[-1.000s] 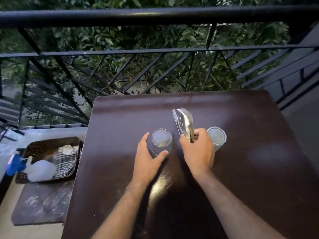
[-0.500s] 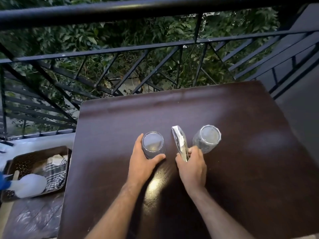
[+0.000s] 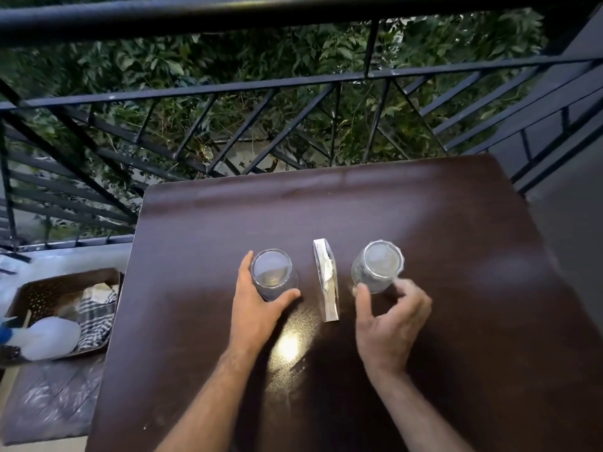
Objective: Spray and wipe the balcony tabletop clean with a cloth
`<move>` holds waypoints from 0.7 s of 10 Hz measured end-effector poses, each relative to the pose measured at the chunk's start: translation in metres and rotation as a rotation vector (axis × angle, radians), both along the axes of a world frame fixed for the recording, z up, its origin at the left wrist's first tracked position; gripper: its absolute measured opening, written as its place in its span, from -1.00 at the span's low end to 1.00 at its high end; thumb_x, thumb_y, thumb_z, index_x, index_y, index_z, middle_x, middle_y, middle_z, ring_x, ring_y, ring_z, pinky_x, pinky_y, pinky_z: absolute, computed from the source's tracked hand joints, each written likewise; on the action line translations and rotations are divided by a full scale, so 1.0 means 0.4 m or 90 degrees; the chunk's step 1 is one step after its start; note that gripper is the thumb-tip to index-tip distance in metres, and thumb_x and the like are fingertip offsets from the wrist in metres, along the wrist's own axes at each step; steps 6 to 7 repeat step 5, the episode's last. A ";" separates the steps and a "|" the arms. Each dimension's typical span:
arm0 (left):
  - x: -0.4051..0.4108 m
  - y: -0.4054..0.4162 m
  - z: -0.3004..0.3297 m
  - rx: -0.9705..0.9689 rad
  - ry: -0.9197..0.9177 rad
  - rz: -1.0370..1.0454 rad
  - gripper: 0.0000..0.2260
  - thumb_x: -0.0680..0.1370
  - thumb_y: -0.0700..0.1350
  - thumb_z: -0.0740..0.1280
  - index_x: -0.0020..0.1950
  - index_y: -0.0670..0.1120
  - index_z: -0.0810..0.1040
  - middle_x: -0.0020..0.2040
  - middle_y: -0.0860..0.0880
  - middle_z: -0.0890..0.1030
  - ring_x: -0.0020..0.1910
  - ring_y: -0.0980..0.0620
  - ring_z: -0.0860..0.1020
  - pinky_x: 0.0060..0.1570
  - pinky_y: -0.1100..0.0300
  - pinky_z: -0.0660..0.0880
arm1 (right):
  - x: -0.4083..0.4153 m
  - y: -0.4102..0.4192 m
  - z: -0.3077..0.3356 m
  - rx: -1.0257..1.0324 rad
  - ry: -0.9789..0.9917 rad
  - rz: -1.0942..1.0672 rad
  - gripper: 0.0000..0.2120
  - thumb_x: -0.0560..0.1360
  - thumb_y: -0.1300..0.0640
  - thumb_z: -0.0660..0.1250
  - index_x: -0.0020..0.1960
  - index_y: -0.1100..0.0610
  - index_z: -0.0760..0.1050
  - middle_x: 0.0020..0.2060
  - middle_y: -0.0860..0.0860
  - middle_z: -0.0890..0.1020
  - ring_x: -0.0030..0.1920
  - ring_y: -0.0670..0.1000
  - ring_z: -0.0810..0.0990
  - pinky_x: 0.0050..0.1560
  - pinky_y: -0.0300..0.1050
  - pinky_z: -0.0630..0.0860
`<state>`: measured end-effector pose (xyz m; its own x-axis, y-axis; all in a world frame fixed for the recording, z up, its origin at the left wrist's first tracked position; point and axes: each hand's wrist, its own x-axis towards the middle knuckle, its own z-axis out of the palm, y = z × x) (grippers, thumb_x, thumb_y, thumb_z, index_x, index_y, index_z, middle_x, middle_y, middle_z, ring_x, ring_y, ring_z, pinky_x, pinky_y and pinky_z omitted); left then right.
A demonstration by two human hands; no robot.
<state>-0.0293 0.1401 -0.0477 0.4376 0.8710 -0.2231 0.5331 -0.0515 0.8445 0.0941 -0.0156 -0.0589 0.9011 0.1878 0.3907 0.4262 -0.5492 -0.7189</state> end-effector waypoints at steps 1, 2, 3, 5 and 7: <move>0.002 -0.009 0.008 -0.016 -0.016 0.010 0.13 0.26 0.03 0.67 0.60 0.15 -0.03 0.55 0.15 0.27 0.44 0.23 0.33 0.48 0.16 0.26 | 0.086 -0.019 0.001 -0.029 0.000 0.005 -0.43 0.44 -0.12 0.42 0.26 0.25 0.44 0.16 0.15 0.51 0.17 0.21 0.49 0.19 0.18 0.44; 0.003 -0.014 0.034 0.049 0.023 -0.013 0.13 0.31 0.20 0.58 0.62 0.12 -0.13 0.62 0.16 0.06 0.52 0.26 0.12 0.47 0.19 0.11 | 0.144 -0.016 0.027 -0.095 -0.055 0.061 -0.60 0.52 0.00 0.31 0.26 0.21 0.49 0.18 0.13 0.55 0.20 0.21 0.51 0.21 0.16 0.42; 0.017 0.003 0.071 0.196 0.086 -0.137 -0.08 0.45 0.38 0.23 0.64 -0.05 -0.01 0.65 0.01 -0.02 0.63 0.06 -0.14 0.58 0.03 -0.11 | 0.158 0.025 0.063 -0.234 -0.014 0.152 -0.50 0.43 0.17 0.09 0.32 0.22 0.48 0.25 0.14 0.56 0.35 0.31 0.45 0.44 0.25 0.27; 0.093 0.062 0.189 0.280 0.199 -0.216 0.12 0.32 0.55 -0.42 0.64 -0.15 0.06 0.65 -0.09 0.03 0.64 -0.04 -0.06 0.58 0.07 -0.09 | 0.183 0.141 0.194 -0.504 0.123 0.301 -0.28 0.54 0.20 0.25 0.62 0.11 0.02 0.63 0.06 0.01 0.62 0.20 -0.17 0.60 0.13 -0.17; 0.093 0.062 0.189 0.280 0.199 -0.216 0.12 0.32 0.55 -0.42 0.64 -0.15 0.06 0.65 -0.09 0.03 0.64 -0.04 -0.06 0.58 0.07 -0.09 | 0.183 0.141 0.194 -0.504 0.123 0.301 -0.28 0.54 0.20 0.25 0.62 0.11 0.02 0.63 0.06 0.01 0.62 0.20 -0.17 0.60 0.13 -0.17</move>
